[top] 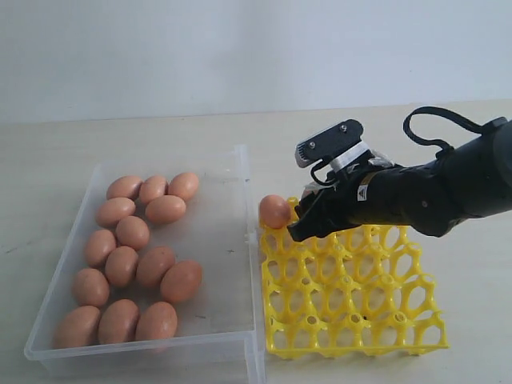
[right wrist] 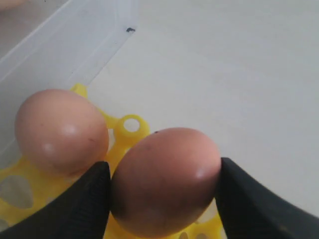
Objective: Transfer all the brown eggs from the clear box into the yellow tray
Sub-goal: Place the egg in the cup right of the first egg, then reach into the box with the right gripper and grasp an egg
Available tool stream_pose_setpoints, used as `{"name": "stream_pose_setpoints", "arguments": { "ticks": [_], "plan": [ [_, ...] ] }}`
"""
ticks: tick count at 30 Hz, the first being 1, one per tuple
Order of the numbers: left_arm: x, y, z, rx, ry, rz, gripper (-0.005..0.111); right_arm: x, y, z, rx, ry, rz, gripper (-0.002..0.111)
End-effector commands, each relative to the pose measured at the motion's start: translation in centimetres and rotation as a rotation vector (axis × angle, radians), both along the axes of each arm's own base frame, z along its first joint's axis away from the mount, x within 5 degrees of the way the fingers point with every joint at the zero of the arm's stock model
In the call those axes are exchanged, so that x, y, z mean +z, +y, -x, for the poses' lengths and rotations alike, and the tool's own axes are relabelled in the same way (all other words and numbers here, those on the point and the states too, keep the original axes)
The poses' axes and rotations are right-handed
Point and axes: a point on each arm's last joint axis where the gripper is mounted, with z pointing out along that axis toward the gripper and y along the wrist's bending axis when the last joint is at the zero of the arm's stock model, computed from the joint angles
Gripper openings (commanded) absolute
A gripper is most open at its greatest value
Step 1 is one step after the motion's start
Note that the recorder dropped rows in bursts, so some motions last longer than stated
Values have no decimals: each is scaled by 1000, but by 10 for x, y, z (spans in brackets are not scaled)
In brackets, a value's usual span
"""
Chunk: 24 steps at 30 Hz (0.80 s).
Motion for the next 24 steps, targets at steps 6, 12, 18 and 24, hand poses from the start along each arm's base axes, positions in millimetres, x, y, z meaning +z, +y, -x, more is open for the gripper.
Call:
{"name": "stream_pose_setpoints", "arguments": {
  "ticks": [6, 12, 18, 24],
  "plan": [
    [2, 0, 0, -6, -19, 6, 0, 1, 0, -4, 9, -16, 4, 56],
    [2, 0, 0, -6, -19, 6, 0, 27, -1, -1, 26, -52, 7, 65],
    [2, 0, 0, -6, -19, 6, 0, 104, 11, 28, 101, -169, -28, 63],
    [2, 0, 0, -6, -19, 6, 0, 110, 110, 35, 198, 159, 14, 62]
  ]
}}
